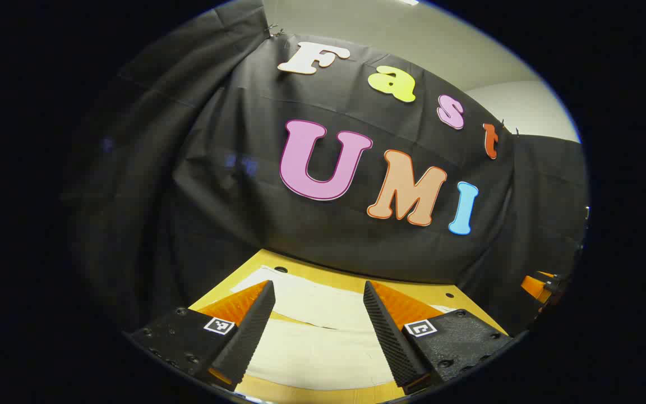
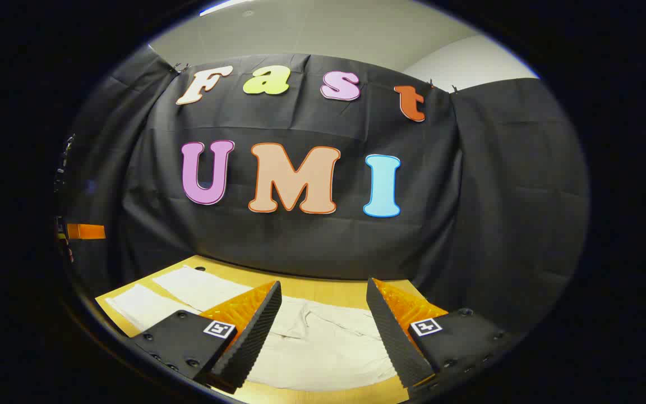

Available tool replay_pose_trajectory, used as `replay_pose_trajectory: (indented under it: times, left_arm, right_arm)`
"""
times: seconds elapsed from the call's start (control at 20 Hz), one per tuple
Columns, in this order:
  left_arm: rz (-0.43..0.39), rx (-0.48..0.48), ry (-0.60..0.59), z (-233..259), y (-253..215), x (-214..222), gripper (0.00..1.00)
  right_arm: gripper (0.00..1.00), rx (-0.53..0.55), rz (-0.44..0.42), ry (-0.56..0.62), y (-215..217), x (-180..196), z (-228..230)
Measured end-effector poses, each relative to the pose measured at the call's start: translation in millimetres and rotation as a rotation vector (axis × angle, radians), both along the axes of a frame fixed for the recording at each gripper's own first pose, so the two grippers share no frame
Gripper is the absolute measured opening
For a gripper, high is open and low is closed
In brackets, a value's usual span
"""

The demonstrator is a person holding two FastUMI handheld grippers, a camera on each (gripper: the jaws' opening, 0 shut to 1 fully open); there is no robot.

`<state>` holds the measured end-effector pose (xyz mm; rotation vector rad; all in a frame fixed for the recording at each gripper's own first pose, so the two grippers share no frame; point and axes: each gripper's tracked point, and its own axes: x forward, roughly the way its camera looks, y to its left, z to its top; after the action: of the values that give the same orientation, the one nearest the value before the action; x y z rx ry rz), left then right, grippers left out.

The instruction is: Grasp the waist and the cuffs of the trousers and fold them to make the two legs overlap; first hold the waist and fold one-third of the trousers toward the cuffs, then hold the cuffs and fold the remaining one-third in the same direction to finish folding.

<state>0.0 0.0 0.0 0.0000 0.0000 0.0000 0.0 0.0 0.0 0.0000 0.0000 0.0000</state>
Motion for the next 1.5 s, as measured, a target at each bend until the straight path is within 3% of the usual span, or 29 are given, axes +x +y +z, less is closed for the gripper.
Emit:
replay_pose_trajectory:
  times: [0.55, 0.6, 0.65, 0.8, 1.35, 1.5]
  left_arm:
    - [-0.027, 0.043, 0.043, -12.7, 11.7, 12.1, 0.93]
    - [-0.029, 0.046, 0.048, -13.8, 12.8, 12.7, 0.89]
    - [-0.033, 0.051, 0.050, -16.5, 14.8, 12.7, 0.93]
    - [-0.073, 0.073, 0.082, -30.8, 18.2, 17.3, 0.93]
    - [-0.333, 0.257, 0.482, -157.2, 54.5, 8.1, 0.92]
    - [-0.409, 0.346, 0.615, -183.3, 71.4, -1.1, 0.93]
  right_arm:
    - [0.98, 0.019, -0.008, 0.011, 12.7, 0.9, 4.3]
    - [0.97, 0.020, -0.015, 0.013, 12.8, 1.4, 3.1]
    - [0.98, 0.022, -0.019, 0.018, 13.4, 1.9, 2.2]
    - [0.98, 0.026, -0.034, 0.027, 15.3, -1.0, -2.8]
    - [0.98, 0.001, -0.070, 0.122, 21.8, -9.7, -35.3]
    - [0.98, -0.004, -0.075, 0.150, 20.5, -6.9, -43.8]
